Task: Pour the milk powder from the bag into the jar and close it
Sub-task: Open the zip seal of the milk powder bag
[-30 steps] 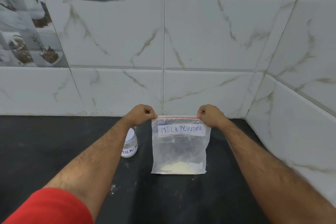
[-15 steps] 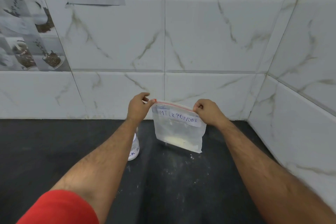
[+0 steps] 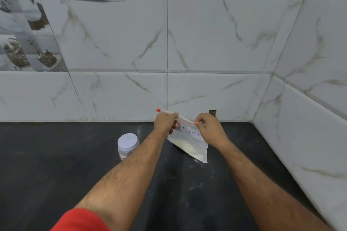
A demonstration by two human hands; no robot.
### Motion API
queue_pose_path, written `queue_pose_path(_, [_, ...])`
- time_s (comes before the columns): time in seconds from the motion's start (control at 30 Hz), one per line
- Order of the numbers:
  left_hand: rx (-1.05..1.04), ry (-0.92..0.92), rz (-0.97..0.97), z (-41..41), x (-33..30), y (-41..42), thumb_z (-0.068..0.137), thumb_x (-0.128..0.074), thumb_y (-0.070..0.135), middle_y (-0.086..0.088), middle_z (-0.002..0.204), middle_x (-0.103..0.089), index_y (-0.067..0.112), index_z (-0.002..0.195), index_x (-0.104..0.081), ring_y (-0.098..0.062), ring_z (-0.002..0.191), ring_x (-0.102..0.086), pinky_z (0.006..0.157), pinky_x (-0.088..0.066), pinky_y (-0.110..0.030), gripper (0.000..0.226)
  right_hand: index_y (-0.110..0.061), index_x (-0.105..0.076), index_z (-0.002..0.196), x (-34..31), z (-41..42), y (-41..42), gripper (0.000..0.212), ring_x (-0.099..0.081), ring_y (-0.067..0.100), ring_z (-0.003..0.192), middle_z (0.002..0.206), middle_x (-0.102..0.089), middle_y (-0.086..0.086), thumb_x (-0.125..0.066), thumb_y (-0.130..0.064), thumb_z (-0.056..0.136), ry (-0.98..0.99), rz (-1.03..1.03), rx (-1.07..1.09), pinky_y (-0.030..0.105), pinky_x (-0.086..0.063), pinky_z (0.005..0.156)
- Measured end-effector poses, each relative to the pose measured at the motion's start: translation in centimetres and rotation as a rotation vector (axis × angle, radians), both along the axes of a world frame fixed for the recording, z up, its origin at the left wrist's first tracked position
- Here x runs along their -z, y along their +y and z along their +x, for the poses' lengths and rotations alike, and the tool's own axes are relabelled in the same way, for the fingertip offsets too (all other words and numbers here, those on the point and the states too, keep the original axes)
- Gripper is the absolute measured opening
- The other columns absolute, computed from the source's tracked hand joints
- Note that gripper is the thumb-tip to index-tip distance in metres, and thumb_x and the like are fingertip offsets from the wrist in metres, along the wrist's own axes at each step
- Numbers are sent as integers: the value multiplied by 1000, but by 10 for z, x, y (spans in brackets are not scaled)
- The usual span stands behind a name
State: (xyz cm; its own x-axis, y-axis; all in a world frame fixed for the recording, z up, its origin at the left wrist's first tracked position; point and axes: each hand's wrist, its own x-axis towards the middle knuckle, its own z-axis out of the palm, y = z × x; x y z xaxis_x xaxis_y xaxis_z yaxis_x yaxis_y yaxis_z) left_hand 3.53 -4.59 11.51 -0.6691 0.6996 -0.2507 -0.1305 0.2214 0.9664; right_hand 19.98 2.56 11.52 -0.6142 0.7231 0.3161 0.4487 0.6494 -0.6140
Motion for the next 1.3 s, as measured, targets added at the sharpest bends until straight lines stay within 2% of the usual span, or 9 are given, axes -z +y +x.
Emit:
queue_pose_path(0.2, [32,-134,-42,2,-3,-5,94,-62,25,0,62,-61,12,77,-61,-4,40,-49,36,-34,-14,22,-20,-58,80,1,2,1,18,-54,13,81,87,-63,-2,-58,-9,94,4,17,6,11,-36,67])
queue_pose_path(0.37, [40,-150,-119,-1,-5,-8,89,-57,13,4,51,-59,14,68,-60,-2,37,-47,34,-32,-13,21,-22,-56,79,1,1,-1,20,-54,14,81,84,-62,-3,-58,-7,93,-1,62,-21,17,-38,69])
queue_pose_path(0.43, [42,-157,-124,-1,-6,-9,89,-61,19,3,53,-60,13,69,-62,-4,40,-49,34,-33,-13,21,-22,-55,78,0,1,-1,21,-54,16,81,83,-61,-3,-59,-6,92,-2,109,-44,27,-42,72])
queue_pose_path(0.5, [68,-163,-130,1,-7,-10,90,-67,35,2,53,-58,13,70,-61,-4,37,-48,34,-33,-14,30,-22,-54,78,-2,1,-2,21,-54,18,82,83,-60,-4,-59,-7,92,-16,156,-61,32,-44,74])
queue_pose_path(0.6, [126,-181,-155,3,-8,-8,90,-66,44,3,46,-55,14,72,-59,-4,32,-44,32,-32,-13,35,-20,-58,82,-1,1,-5,16,-53,19,86,86,-58,-4,-57,-10,94,-55,199,-78,32,-44,77])
queue_pose_path(0.77, [125,-203,-135,2,-10,-8,94,-63,31,3,43,-55,13,76,-59,-2,31,-46,31,-33,-12,26,-18,-60,83,4,2,-5,15,-51,16,85,86,-58,-6,-56,-10,95,-36,210,-71,30,-44,76])
queue_pose_path(1.0, [149,-253,-109,2,-14,-9,98,-59,24,5,44,-55,12,69,-59,-2,36,-48,35,-40,-11,32,-21,-61,82,4,1,-5,15,-54,14,82,84,-60,-7,-59,-11,94,-9,185,-56,28,-43,75])
queue_pose_path(1.13, [133,-303,-40,3,-14,-10,98,-59,22,4,52,-59,11,76,-60,-3,45,-55,40,-48,-14,25,-18,-66,83,0,0,-6,11,-57,8,80,84,-65,-7,-63,-12,91,36,67,-25,21,-44,74])
queue_pose_path(1.3, [144,-275,63,7,-10,-13,100,-54,25,4,54,-58,14,72,-58,-3,48,-53,41,-44,-13,31,-20,-71,78,-16,-1,-1,11,-61,5,69,77,-70,-7,-70,-12,85,146,-277,-13,17,-45,65])
